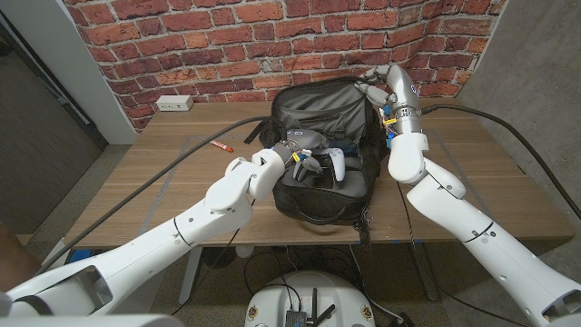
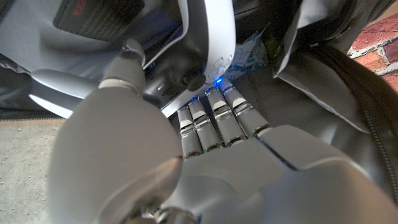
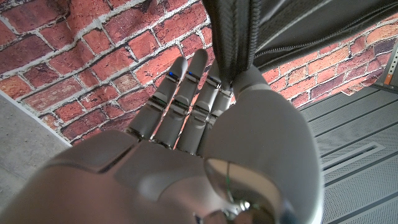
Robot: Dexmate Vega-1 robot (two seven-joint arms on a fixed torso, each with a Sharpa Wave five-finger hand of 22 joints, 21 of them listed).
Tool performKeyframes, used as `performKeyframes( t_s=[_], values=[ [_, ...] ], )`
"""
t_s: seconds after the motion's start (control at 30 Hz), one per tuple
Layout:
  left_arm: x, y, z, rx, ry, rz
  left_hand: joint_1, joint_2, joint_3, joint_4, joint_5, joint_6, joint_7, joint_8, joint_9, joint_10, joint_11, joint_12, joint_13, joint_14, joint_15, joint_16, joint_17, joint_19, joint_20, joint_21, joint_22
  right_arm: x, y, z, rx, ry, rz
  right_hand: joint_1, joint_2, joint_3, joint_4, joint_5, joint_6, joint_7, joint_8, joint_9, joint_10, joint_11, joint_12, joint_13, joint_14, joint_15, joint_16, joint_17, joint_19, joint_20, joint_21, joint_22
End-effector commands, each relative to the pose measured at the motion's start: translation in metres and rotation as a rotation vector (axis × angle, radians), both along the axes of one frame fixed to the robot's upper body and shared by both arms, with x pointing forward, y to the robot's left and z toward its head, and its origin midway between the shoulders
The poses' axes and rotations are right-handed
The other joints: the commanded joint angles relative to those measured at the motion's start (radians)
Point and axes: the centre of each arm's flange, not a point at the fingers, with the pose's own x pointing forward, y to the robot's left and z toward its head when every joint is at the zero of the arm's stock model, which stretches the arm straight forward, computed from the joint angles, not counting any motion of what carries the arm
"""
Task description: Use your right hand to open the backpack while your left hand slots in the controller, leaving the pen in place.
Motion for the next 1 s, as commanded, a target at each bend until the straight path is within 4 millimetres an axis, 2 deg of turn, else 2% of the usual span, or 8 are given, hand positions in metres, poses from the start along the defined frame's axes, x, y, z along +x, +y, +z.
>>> performKeyframes(
  t_s=[0.03, 0.17, 0.47, 0.6, 0.7, 0.73, 0.83, 1.0],
  values=[
    [0.004, -0.002, 0.000, 0.013, 0.037, -0.004, -0.028, 0.087, 0.012, 0.021, 0.005, -0.007, -0.034, -0.038, -0.001, -0.064, -0.007, -0.008, -0.017, -0.058, -0.155, -0.009, -0.005, -0.013, -0.116, -0.006, 0.002, 0.001, -0.001, 0.001, 0.004, -0.001, 0.004, 0.051, 0.053, 0.001, 0.000, 0.007, 0.009, -0.004, 0.001, 0.005, 0.012, -0.017, -0.003, 0.005, 0.013, -0.100, -0.001, 0.005, -0.005, -0.134, 0.007, 0.002],
    [0.004, -0.001, -0.001, 0.017, 0.057, -0.007, -0.036, 0.074, 0.007, 0.020, 0.004, -0.019, -0.034, -0.051, 0.000, -0.099, 0.000, -0.009, -0.025, -0.091, -0.152, -0.013, -0.008, -0.024, -0.113, -0.010, 0.002, 0.002, -0.001, 0.000, 0.003, 0.004, 0.007, 0.051, 0.053, 0.001, 0.000, 0.007, 0.007, -0.003, 0.000, 0.005, 0.014, -0.016, -0.003, 0.006, 0.012, -0.100, -0.002, 0.006, -0.006, -0.134, 0.008, 0.002],
    [0.001, -0.001, -0.002, 0.021, 0.087, -0.013, -0.057, 0.050, -0.025, 0.024, 0.000, -0.104, -0.033, -0.110, 0.000, -0.222, 0.040, -0.010, -0.055, -0.211, -0.118, -0.013, -0.013, -0.059, -0.097, -0.019, -0.001, 0.003, -0.002, 0.000, 0.002, 0.005, 0.013, 0.049, 0.054, 0.000, 0.001, 0.007, 0.010, -0.004, -0.001, 0.005, 0.014, -0.016, -0.005, 0.007, 0.014, -0.099, -0.003, 0.009, -0.007, -0.134, 0.011, 0.002],
    [-0.001, -0.001, -0.002, 0.021, 0.090, -0.020, -0.065, 0.039, -0.042, 0.025, 0.001, -0.158, -0.022, -0.140, -0.003, -0.288, 0.064, -0.008, -0.073, -0.278, -0.087, -0.013, -0.016, -0.092, -0.091, -0.026, -0.005, 0.002, -0.002, -0.001, 0.005, 0.001, 0.013, 0.049, 0.053, -0.001, 0.001, 0.007, 0.010, -0.004, -0.002, 0.006, 0.015, -0.015, -0.006, 0.007, 0.015, -0.100, -0.003, 0.010, -0.006, -0.134, 0.012, 0.002],
    [-0.002, -0.001, -0.001, 0.018, 0.094, -0.027, -0.073, 0.031, -0.052, 0.026, 0.001, -0.184, -0.025, -0.148, -0.003, -0.326, 0.079, -0.009, -0.078, -0.308, -0.082, -0.012, -0.017, -0.104, -0.092, -0.028, -0.008, 0.002, -0.002, -0.001, 0.002, 0.001, 0.015, 0.050, 0.053, -0.001, 0.000, 0.007, 0.009, -0.004, -0.003, 0.006, 0.016, -0.016, -0.007, 0.007, 0.016, -0.101, -0.004, 0.011, -0.006, -0.133, 0.014, 0.002],
    [-0.003, -0.001, -0.001, 0.017, 0.093, -0.034, -0.078, 0.028, -0.058, 0.027, 0.002, -0.223, -0.026, -0.156, -0.003, -0.354, 0.084, -0.008, -0.082, -0.340, -0.071, -0.012, -0.018, -0.119, -0.091, -0.029, -0.009, 0.002, -0.002, -0.001, 0.001, 0.002, 0.015, 0.052, 0.054, 0.000, -0.001, 0.008, 0.008, -0.004, -0.004, 0.006, 0.015, -0.016, -0.008, 0.008, 0.015, -0.102, -0.005, 0.011, -0.007, -0.133, 0.014, 0.002],
    [-0.005, 0.000, 0.000, 0.015, 0.092, -0.045, -0.088, 0.020, -0.067, 0.029, 0.001, -0.248, -0.024, -0.154, -0.004, -0.390, 0.103, -0.008, -0.084, -0.381, -0.056, -0.016, -0.019, -0.138, -0.088, -0.033, -0.011, 0.002, -0.002, -0.001, 0.003, 0.000, 0.019, 0.053, 0.053, 0.000, -0.002, 0.008, 0.009, -0.003, -0.004, 0.006, 0.015, -0.015, -0.008, 0.009, 0.015, -0.103, -0.005, 0.012, -0.007, -0.133, 0.015, 0.002],
    [-0.008, 0.002, 0.003, 0.015, 0.094, -0.053, -0.103, 0.014, -0.077, 0.032, -0.002, -0.291, -0.025, -0.159, -0.005, -0.419, 0.111, -0.007, -0.086, -0.414, -0.044, -0.013, -0.020, -0.156, -0.084, -0.034, -0.012, 0.003, 0.000, -0.001, 0.002, 0.000, 0.023, 0.050, 0.053, -0.001, 0.001, 0.007, 0.010, -0.004, -0.004, 0.006, 0.016, -0.017, -0.009, 0.010, 0.015, -0.098, -0.007, 0.013, -0.007, -0.133, 0.017, 0.002]
  ],
)
